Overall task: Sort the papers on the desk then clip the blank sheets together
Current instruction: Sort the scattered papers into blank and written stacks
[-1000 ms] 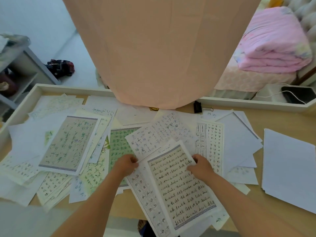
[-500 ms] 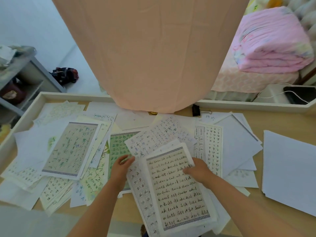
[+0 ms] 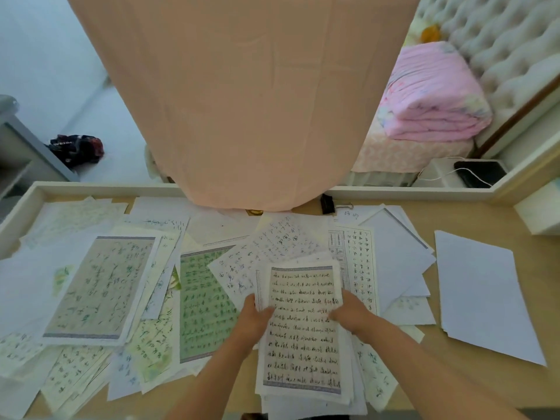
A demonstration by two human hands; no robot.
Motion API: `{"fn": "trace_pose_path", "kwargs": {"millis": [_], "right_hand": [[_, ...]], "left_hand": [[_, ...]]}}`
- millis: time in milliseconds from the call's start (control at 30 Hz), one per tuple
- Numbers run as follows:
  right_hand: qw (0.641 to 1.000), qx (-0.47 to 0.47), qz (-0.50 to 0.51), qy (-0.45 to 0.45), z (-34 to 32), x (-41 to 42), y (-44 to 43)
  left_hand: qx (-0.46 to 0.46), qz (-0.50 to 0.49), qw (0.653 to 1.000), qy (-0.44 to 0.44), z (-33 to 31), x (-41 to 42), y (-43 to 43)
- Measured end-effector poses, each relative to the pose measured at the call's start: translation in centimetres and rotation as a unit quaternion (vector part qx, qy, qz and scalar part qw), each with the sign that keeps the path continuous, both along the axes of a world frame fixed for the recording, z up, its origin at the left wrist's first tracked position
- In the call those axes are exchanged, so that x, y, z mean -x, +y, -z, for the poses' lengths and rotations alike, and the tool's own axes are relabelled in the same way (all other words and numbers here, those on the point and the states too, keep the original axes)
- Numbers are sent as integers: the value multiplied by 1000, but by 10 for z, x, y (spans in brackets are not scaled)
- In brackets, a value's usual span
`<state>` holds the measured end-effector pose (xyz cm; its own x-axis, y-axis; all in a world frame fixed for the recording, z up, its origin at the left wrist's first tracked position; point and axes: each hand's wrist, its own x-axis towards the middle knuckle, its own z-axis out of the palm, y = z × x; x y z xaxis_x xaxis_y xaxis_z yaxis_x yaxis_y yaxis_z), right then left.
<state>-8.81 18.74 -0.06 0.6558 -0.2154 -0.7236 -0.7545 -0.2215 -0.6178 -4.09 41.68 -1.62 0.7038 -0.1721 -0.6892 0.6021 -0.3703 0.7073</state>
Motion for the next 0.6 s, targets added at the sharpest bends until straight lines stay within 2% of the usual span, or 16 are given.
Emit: {"fn": "trace_pose_path", "kwargs": {"millis": [167,267,333,400,433,500,533,600], "right_hand": [[993,-65,93,-28,-8,-3,-3],[996,-12,91,-11,-5,-3,-3],[988,18,150,-31,-3,-6,-10],[976,22,211,-55,-5,-11,-22],[970,26,234,-63,-5,-14,-29],[960,43,265,-74,-4,-19,-44],[956,54,276,-78,-3,-21,-50],[958,67,270,-75,2,-26,-62]], "left_hand": [[47,41,998,-6,-1,-27,0],[52,119,991,-12,-5,-42,-15],[41,154,986,-39,-6,-55,-23],[-47,156,980,-113,-1,-78,-26],[-130,178,961,-164,1,-90,-24],[-288,232,897,-243,6,-112,-15],[-335,257,874,-240,10,-122,-9],[-376,295,857,-194,16,-138,1]]}}
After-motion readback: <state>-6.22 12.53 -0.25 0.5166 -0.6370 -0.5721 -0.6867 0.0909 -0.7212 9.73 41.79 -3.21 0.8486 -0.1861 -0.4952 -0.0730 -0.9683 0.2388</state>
